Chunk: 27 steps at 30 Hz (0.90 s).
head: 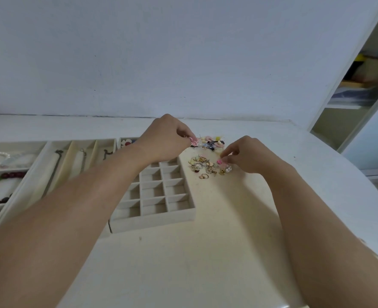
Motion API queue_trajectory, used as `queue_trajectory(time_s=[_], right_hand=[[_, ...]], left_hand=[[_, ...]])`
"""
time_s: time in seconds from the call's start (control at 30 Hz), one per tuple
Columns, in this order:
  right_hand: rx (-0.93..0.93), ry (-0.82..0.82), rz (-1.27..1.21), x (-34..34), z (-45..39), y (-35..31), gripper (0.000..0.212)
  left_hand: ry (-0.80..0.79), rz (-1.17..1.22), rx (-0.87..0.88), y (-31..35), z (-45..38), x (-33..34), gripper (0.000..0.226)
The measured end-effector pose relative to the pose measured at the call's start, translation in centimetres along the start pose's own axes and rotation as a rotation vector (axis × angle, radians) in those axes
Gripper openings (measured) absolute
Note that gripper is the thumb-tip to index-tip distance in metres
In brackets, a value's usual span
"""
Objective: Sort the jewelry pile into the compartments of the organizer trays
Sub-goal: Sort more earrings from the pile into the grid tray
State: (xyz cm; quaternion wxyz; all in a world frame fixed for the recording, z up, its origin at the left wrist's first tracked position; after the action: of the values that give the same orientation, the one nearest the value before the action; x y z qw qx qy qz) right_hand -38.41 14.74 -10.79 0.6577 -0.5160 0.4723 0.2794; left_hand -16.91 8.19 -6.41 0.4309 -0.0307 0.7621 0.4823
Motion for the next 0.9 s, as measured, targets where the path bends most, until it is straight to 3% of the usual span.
queue_trajectory(time_s=[0.27, 0.53, 0.63, 0.73, 0.9], right_hand=[[-0.006, -0.035, -0.052, 0.0, 0.3, -0.3, 0.02], [-0.012, -0.079, -0.032, 0.4, 0.2, -0.6, 0.016], [-0.021, -0.08, -0.023, 0.4, 0.1, -0.7, 0.005], [-0.037, -0.08, -0.008, 0.5, 0.0, -0.8, 0.017], [-0.087, -0.043, -0.066, 0.3, 0.3, -1.0, 0.012]], left_hand=[[0.038, 0.166, -0.047, -0.3, 0.2, -0.1, 0.005], [0.054, 0.363, -0.116, -0.4, 0.3, 0.1, 0.011], [0.037, 0.402, -0.155, -0.6, 0.3, 0.2, 0.012], [0.019, 0.374, -0.162, -0.6, 0.3, 0.3, 0.014], [-0.021, 0.299, -0.126, -0.3, 0.5, 0.4, 0.025]])
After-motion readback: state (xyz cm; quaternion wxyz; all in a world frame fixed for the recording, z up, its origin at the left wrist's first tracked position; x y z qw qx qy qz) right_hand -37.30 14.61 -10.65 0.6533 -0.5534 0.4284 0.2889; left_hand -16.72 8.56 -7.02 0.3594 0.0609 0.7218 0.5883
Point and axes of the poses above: each hand's wrist, its own z-axis away from the middle knuckle, its own x-axis out of the palm, y = z × x, the point moved 5 cm from there along -z, towards the middle knuckle, and after that the axes turned 3 degrees about -y, right-handed, at the moved point
